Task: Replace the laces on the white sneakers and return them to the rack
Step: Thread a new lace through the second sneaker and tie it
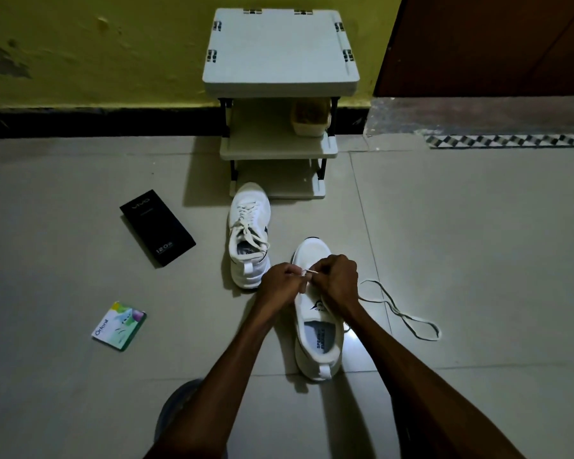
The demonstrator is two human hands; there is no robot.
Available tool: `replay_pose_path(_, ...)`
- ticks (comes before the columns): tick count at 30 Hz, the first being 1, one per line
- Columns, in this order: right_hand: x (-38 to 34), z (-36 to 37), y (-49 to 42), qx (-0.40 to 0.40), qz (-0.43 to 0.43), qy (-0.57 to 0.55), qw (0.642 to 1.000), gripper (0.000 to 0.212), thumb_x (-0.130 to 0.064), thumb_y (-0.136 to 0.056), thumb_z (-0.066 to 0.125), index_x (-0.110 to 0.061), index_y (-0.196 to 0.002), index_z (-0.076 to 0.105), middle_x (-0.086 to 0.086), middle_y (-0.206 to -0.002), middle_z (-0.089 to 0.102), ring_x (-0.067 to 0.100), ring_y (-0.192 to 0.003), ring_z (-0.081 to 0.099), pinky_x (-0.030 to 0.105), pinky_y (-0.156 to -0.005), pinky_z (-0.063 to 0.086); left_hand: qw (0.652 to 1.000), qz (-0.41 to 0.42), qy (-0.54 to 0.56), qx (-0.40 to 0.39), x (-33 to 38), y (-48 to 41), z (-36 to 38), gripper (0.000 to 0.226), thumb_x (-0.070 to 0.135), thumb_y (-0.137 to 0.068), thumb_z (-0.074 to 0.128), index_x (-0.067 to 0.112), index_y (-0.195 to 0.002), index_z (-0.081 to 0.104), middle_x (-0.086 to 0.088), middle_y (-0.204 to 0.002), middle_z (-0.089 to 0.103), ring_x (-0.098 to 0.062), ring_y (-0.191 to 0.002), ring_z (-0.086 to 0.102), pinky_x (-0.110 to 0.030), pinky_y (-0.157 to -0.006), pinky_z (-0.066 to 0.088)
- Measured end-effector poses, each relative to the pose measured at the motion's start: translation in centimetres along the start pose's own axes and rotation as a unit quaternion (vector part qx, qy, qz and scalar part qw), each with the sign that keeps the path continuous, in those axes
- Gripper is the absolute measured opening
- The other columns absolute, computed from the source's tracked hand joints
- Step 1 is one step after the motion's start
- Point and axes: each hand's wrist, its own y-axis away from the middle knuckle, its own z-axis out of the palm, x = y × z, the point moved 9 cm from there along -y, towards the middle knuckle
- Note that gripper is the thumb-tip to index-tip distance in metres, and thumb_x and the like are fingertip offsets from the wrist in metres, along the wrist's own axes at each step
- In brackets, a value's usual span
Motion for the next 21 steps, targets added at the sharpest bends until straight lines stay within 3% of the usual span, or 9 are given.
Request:
replay_pose_path(5, 0.7, 0.2, 0.5, 0.034, 0.05, -0.02, 0.998, 0.006, -0.021, -0.072, 0.078, -0.017, -0.076, 0.08, -0.003, -0.076, 0.075, 0.011, -0.073, 0.067, 0.015, -0.059, 0.041, 1.0, -0.006, 0.03, 0.003, 0.0, 0.3, -0.2, 0.037, 0.021, -0.049, 0.05, 0.024, -0.079, 0.071, 0.005, -0.082, 0.071, -0.019, -0.08, 0.063, -0.025, -0.064, 0.043)
replay_pose_path(10, 0.5, 0.2, 1.0, 0.049, 0.051, 0.012, 0.997, 0.011, -0.024, -0.074, 0.072, -0.016, -0.067, 0.077, -0.004, -0.066, 0.072, 0.013, -0.063, 0.065, 0.019, -0.052, 0.041, 1.0, 0.006, 0.018, 0.024, -0.3, 0.1, -0.1, 0.029, 0.006, -0.075, 0.058, 0.021, -0.095, 0.073, 0.002, -0.102, 0.072, -0.016, -0.094, 0.062, -0.027, -0.083, 0.05)
replay_pose_path(13, -0.1, 0.1, 1.2, 0.052, 0.039, 0.022, 0.998, 0.014, -0.021, -0.075, 0.07, -0.015, -0.064, 0.075, -0.002, -0.061, 0.069, 0.012, -0.056, 0.059, 0.017, -0.048, 0.038, 0.999, 0.022, 0.0, 0.041, -0.4, 0.2, 0.0, 0.031, 0.018, -0.079, 0.057, 0.022, -0.104, 0.074, 0.002, -0.109, 0.072, -0.016, -0.102, 0.064, -0.028, -0.089, 0.049)
replay_pose_path(17, -0.5, -0.1, 1.5, 0.05, 0.038, 0.036, 0.997, 0.019, -0.021, -0.075, 0.07, -0.013, -0.058, 0.069, -0.001, -0.052, 0.061, 0.005, -0.046, 0.045, 0.017, -0.044, 0.032, 0.999, 0.025, -0.006, 0.041, -0.1, 0.9, 0.4, 0.035, 0.029, -0.079, 0.053, 0.022, -0.106, 0.073, 0.004, -0.109, 0.072, -0.014, -0.102, 0.064, -0.023, -0.082, 0.045)
replay_pose_path(19, -0.1, -0.2, 1.6, 0.058, 0.067, 0.009, 0.996, 0.028, -0.019, -0.075, 0.07, -0.015, -0.049, 0.06, -0.005, -0.044, 0.049, 0.007, -0.043, 0.042, 0.02, -0.043, 0.029, 0.999, 0.026, -0.012, 0.036, 0.0, 0.9, 0.5, 0.051, 0.037, -0.068, 0.046, 0.022, -0.108, 0.073, 0.004, -0.111, 0.072, -0.015, -0.105, 0.063, -0.025, -0.085, 0.046)
replay_pose_path(21, 0.8, -0.3, 1.6, 0.06, 0.128, -0.044, 0.989, 0.029, -0.016, -0.075, 0.07, -0.012, -0.048, 0.058, -0.003, -0.045, 0.047, 0.015, -0.044, 0.048, 0.021, -0.043, 0.033, 0.999, 0.018, -0.029, 0.035, -0.2, 0.5, 0.5, 0.047, 0.035, -0.072, 0.049, 0.022, -0.11, 0.072, 0.004, -0.114, 0.071, -0.017, -0.108, 0.063, -0.027, -0.089, 0.047)
